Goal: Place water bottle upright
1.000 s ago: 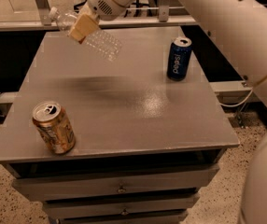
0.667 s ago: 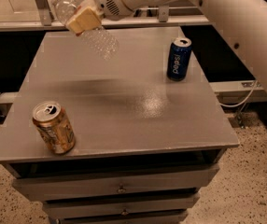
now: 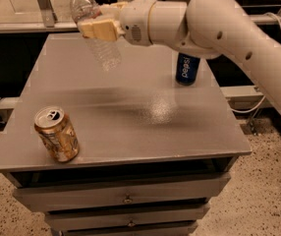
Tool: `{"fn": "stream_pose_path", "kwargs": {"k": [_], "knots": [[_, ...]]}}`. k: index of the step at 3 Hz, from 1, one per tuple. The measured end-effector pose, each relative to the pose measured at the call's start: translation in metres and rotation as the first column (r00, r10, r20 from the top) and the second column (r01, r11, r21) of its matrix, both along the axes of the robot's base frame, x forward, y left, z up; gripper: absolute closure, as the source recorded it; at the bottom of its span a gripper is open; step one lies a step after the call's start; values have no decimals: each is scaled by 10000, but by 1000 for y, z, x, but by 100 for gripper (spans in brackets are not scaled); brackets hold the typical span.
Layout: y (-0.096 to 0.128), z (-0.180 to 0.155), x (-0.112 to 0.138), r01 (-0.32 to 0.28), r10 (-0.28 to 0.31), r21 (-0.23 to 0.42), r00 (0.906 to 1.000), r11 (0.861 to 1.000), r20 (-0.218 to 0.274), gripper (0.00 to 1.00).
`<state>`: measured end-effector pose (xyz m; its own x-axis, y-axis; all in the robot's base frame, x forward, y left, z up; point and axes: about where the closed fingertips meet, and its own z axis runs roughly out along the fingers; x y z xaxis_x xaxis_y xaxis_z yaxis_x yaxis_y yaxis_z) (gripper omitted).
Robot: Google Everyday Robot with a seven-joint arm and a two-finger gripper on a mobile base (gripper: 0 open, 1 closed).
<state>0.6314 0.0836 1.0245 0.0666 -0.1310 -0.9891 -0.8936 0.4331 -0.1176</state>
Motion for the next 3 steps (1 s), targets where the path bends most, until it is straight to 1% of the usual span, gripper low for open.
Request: {"fn": "stream_pose_path", "kwargs": {"k": [1,2,3], "knots": [[-17,-9,-8,223,-257,993,9991,9948,331,100],[-28,-22,-15,262,-317,1294,9987,9912,409,100],[-39,-42,-24,154,-210,1614,9992,9868,331,100]]}}
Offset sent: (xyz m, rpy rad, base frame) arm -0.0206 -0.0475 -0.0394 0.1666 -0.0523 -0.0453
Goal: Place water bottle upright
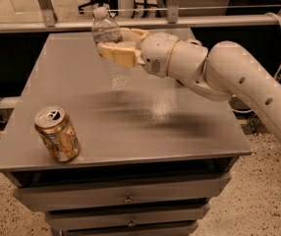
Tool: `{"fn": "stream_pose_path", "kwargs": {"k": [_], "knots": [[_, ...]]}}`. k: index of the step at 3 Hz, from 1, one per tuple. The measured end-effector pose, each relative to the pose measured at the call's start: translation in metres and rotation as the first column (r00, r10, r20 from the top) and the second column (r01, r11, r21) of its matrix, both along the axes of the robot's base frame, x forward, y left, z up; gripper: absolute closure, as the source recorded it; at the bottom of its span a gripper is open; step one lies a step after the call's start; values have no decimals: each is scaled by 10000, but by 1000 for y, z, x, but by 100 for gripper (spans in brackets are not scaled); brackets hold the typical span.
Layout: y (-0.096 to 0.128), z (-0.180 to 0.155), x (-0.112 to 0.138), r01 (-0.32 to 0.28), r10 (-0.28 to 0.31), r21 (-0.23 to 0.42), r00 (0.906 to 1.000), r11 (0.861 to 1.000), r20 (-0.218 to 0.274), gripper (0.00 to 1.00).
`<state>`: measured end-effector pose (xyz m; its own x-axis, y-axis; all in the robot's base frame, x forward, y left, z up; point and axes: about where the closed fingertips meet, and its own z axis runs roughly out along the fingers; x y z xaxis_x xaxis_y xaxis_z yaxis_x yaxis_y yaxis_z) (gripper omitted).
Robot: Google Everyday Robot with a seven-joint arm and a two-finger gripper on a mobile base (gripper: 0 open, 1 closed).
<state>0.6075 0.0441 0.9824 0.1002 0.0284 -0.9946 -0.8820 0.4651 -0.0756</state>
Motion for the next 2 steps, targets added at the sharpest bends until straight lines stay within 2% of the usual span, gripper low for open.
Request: {"fn": "stream_pose_path", "kwargs": {"k": [2], "knots": [[-20,-29,-10,-142,173,677,9988,9976,-453,100]]}}
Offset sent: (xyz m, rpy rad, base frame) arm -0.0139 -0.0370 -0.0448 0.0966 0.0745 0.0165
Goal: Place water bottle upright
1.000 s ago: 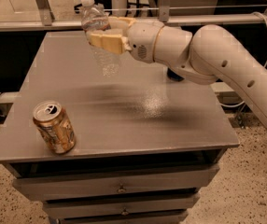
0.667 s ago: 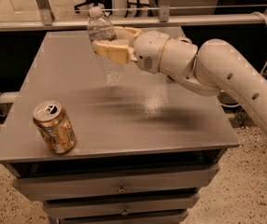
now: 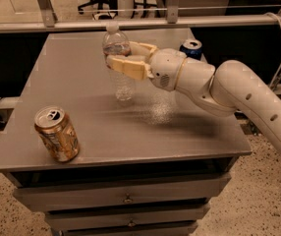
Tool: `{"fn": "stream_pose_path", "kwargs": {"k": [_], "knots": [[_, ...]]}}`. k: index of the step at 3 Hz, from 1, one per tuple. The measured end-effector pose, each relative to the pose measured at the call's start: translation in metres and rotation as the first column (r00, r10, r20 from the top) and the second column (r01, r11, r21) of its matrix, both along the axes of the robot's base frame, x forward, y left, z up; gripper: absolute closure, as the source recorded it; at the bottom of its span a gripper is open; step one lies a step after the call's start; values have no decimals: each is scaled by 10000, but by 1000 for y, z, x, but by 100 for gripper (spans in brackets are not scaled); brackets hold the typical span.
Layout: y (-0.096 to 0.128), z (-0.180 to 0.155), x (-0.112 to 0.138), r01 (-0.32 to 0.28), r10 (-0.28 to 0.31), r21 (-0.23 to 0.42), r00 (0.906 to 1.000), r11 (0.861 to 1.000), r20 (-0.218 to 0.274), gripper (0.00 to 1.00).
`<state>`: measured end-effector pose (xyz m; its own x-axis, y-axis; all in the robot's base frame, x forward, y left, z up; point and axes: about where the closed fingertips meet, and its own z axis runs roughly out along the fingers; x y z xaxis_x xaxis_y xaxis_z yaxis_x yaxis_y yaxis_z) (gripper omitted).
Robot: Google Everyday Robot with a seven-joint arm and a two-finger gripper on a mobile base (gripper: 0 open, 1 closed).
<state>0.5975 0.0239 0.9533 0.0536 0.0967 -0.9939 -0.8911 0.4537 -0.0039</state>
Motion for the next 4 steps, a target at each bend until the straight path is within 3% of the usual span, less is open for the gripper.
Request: {"fn": "stream_pose_path", "kwargs": {"k": [1,3,4], "knots": [[-4,-11,-3,-177,181,161,9995,9997,-253,77],[-2,-31,-12,-397,421,543,9982,9977,-432,15],[-5,-35,-14,-369,393,532,9982,9979,-442,0]]}}
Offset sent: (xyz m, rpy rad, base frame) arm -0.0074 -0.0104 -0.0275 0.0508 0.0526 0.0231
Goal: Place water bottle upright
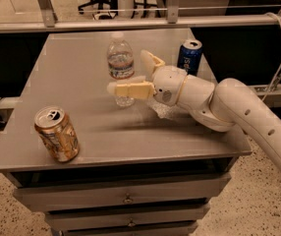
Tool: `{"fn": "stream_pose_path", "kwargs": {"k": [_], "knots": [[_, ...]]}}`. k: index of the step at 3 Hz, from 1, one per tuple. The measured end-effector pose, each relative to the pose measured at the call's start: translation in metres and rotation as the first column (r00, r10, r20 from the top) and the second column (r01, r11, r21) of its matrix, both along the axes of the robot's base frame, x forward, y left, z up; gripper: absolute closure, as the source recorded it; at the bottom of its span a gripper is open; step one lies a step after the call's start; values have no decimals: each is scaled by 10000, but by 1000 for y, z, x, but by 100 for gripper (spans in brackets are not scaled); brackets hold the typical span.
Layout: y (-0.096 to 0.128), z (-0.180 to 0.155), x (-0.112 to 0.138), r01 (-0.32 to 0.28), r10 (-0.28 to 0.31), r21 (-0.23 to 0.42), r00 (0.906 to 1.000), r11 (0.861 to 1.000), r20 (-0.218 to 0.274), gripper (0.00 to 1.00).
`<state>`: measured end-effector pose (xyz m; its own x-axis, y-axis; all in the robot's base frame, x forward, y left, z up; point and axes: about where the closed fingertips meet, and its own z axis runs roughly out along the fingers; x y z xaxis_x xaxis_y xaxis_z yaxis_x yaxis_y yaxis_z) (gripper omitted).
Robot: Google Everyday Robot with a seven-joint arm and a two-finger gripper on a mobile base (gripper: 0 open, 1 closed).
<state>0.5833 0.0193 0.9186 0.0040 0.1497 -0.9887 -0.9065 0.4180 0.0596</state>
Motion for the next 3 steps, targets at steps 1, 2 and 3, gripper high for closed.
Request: {"fn": "stream_pose_path", "kwargs": {"k": [1,2,3], "knots": [[0,0,0,0,0,0,10000,10000,0,0],[-16,3,-1,63,-55,-475,9998,9988,171,0],[-52,12,-2,215,-166,-1441,9992,9893,355,0]]}}
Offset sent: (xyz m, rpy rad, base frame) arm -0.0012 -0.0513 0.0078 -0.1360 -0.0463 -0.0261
